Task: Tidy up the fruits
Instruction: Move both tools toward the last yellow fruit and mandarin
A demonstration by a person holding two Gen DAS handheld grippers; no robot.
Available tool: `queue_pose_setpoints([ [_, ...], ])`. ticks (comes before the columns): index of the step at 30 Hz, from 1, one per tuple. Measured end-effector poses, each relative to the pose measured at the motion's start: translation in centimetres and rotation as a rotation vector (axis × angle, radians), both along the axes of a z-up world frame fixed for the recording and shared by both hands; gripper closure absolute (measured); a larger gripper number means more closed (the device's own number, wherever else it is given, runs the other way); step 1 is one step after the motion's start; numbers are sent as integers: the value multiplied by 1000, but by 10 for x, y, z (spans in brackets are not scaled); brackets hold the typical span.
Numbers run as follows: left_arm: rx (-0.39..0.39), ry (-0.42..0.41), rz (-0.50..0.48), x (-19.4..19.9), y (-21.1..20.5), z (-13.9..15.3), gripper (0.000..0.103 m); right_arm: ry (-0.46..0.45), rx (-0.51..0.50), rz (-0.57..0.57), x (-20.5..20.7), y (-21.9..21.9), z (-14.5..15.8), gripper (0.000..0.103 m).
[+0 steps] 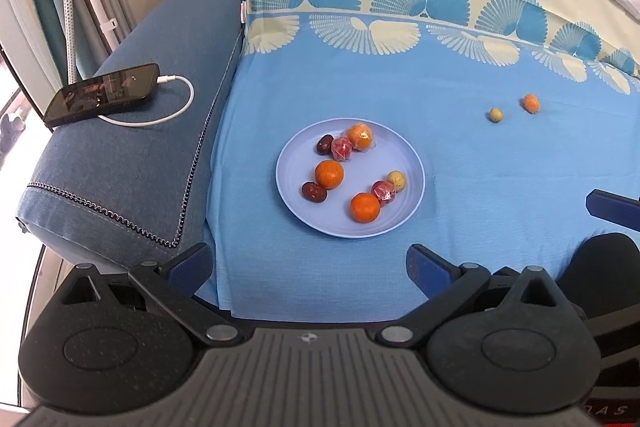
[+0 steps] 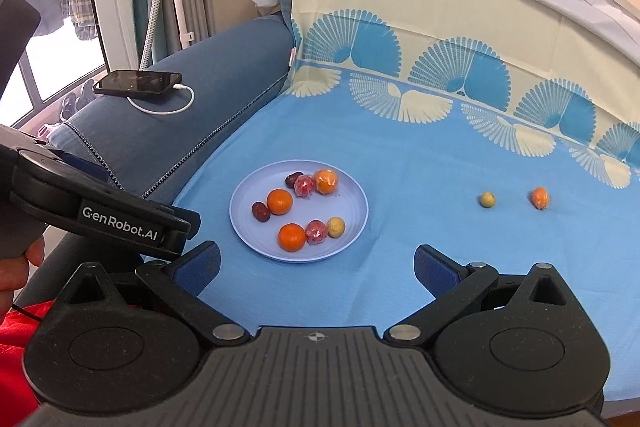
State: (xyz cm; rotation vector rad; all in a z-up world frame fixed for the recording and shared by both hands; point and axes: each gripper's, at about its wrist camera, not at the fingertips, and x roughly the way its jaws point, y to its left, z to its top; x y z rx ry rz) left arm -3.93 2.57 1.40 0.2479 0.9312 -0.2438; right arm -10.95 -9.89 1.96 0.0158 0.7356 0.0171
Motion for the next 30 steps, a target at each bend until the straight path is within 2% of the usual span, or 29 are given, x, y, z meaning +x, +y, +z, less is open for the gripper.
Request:
queue_pose_setpoints([
  [15, 37, 26, -4, 7, -8, -6, 0, 17, 39, -4, 3, -9, -7, 1],
  [24, 97, 60, -35, 16, -22, -19, 0, 30, 95, -32, 7, -26, -17, 1],
  [30, 154, 70, -73, 24, -42, -30, 0, 48, 153, -97, 10, -49, -30, 1],
])
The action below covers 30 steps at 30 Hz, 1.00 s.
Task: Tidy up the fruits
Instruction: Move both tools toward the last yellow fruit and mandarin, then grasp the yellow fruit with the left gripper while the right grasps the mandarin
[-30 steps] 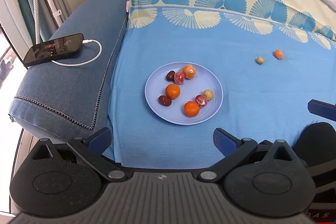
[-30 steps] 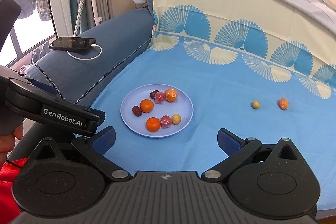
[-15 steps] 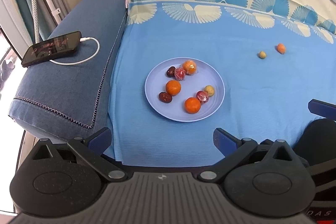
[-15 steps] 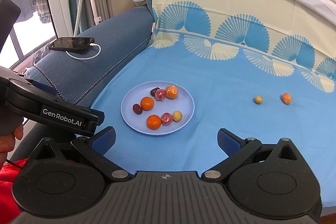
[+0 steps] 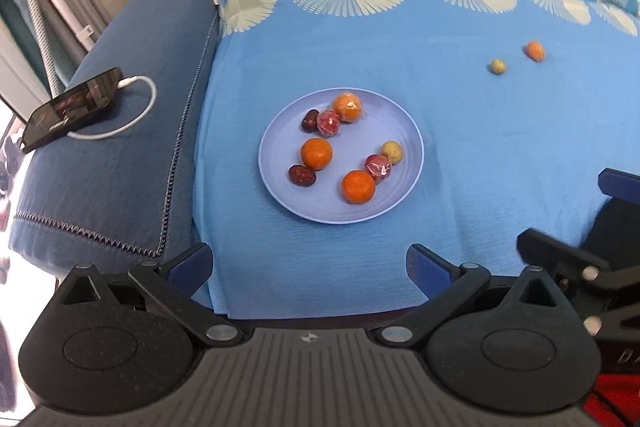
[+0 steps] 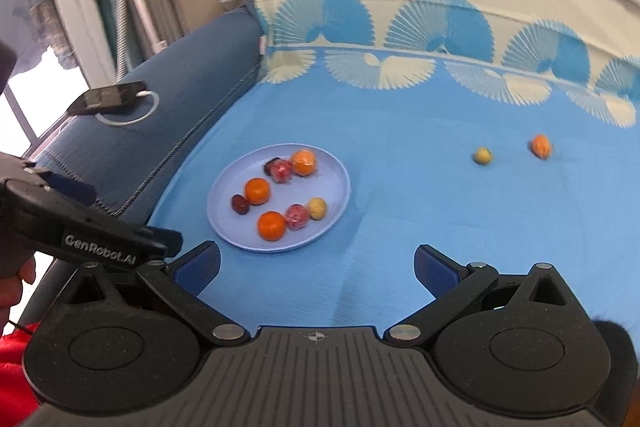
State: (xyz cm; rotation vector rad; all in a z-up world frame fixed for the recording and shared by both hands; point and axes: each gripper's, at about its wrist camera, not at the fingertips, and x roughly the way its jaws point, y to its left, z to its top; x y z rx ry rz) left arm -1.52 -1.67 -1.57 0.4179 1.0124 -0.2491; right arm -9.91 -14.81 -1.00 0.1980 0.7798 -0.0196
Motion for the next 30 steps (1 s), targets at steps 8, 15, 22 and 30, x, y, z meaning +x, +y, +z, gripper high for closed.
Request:
queue_pose_setpoints([
  [8, 39, 34, -52, 25, -47, -20, 0, 35, 42, -130, 4, -50, -22, 1],
  [15, 22, 74, -195, 52, -123, -42, 0, 49, 60, -323, 9, -125, -39, 1],
  [22, -23, 11, -352, 91, -211, -80, 0, 46, 29, -494, 31, -199, -66, 1],
  [30, -22, 15, -415, 165, -304, -143, 0, 21, -118, -501, 114, -277, -120, 1],
])
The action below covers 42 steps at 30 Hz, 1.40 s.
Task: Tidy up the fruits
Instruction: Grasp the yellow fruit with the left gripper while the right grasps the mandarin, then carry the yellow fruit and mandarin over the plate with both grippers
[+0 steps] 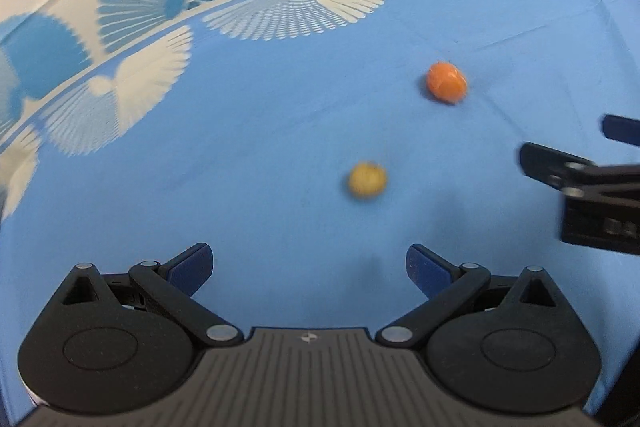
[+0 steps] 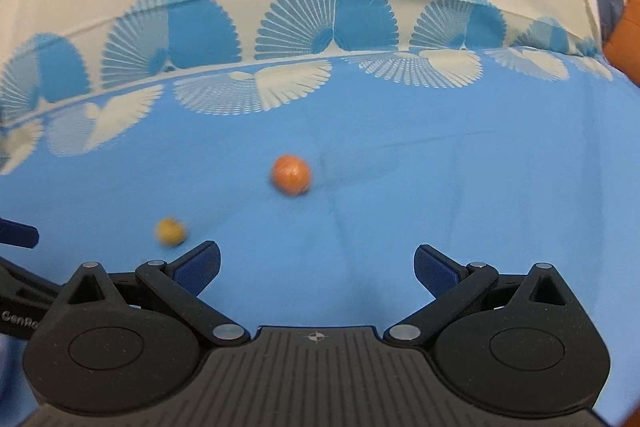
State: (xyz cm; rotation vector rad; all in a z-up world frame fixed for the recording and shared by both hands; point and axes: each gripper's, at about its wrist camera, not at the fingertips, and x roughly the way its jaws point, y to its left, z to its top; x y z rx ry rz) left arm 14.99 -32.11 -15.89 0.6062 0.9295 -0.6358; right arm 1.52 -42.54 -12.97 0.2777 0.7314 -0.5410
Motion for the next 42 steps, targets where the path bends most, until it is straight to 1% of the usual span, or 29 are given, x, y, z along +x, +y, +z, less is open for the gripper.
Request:
queue_pose_setpoints([
  [3, -1, 16, -36, 21, -20, -17, 0, 31, 9, 39, 34, -24, -24, 1],
  [7, 2, 40, -100, 35, -38, -38, 0, 74, -33, 99, 77, -40, -50, 1],
  [9, -29, 53, -119, 40, -38, -41, 0, 86, -46, 115, 94, -46, -61, 1],
  [11, -51, 82, -108, 46, -36, -42, 0, 48, -54, 116, 97, -50, -67, 1],
  [13, -74, 109, -92, 50, -32, -44, 0, 39, -76, 121, 97, -49, -68, 1],
  [15, -82, 117, -88, 51, -31, -44, 0, 17, -87, 124, 94, -48, -71, 1],
  [16, -86, 113, -90, 50, -32, -42, 4, 10, -90, 125, 93, -48, -71, 1],
  [17, -102, 113, -95, 47, -30, -38, 21, 10, -94, 126, 93, -49, -71, 1],
  [18, -119, 110, -103, 44, -30, -32, 50, 7, -95, 133, 94, -48, -70, 15],
  [19, -123, 111, -115, 42, -31, -26, 71, -8, -95, 150, 93, -45, -67, 29],
  [20, -120, 122, -126, 40, -32, -22, 75, -18, -95, 171, 93, -42, -64, 62],
  [21, -134, 127, -125, 38, -31, -17, 75, -14, -77, 196, 94, -40, -61, 67],
  [23, -145, 120, -121, 32, -28, -7, 75, 10, -71, 173, 96, -37, -57, 67],
  [25, -165, 123, -109, 26, -20, 7, 75, 29, -38, 126, 88, -37, -49, 67],
  [28, -177, 113, -64, 11, 4, 33, 74, 5, -4, 67, 58, -29, -26, 67],
  [32, -163, 106, 2, -20, 51, 67, 74, -53, 12, 49, 6, 2, 18, 67],
  [34, -163, 103, 37, -40, 81, 85, 74, -73, 17, 67, -15, 25, 37, 67],
  [37, -152, 88, 103, -68, 126, 111, 74, -94, 28, 133, -46, 69, 63, 66],
  [42, -92, 43, 212, -113, 195, 134, 74, -113, 102, 281, -78, 143, 95, 66],
])
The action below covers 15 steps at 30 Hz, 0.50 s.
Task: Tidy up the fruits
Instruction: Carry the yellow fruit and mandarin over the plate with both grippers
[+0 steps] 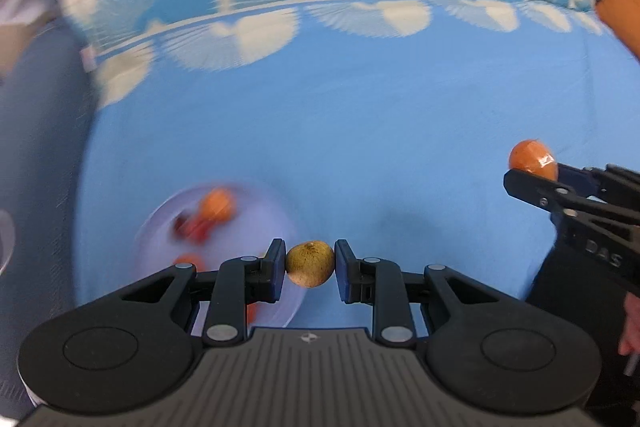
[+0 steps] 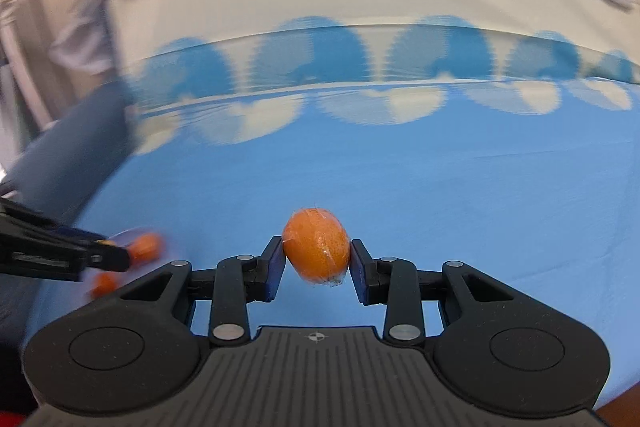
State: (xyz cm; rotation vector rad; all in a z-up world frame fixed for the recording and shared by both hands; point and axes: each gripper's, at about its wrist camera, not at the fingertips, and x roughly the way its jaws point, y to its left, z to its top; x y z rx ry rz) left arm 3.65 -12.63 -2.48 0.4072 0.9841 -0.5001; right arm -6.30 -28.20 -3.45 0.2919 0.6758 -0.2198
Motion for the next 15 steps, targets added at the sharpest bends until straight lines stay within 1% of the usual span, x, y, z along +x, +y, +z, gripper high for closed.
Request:
queue_pose_setpoints([
  [3, -6, 1, 67, -22, 43, 10, 74, -8, 26, 92, -10, 39, 15, 66],
  [5, -8, -18, 109, -34, 67, 16, 74, -16, 25, 157, -15, 64, 26, 66],
  [8, -6, -68, 151, -57, 101, 23, 74, -38, -11, 247, -28, 103, 41, 66],
  [10, -14, -85, 168, -69, 118, 27, 74, -34, -38, 304, -36, 125, 46, 66],
  [13, -41, -84, 206, -79, 139, 32, 74, -13, -87, 373, -48, 153, 48, 66],
  [15, -57, -85, 225, -84, 148, 36, 74, -11, -110, 391, -55, 163, 53, 66],
])
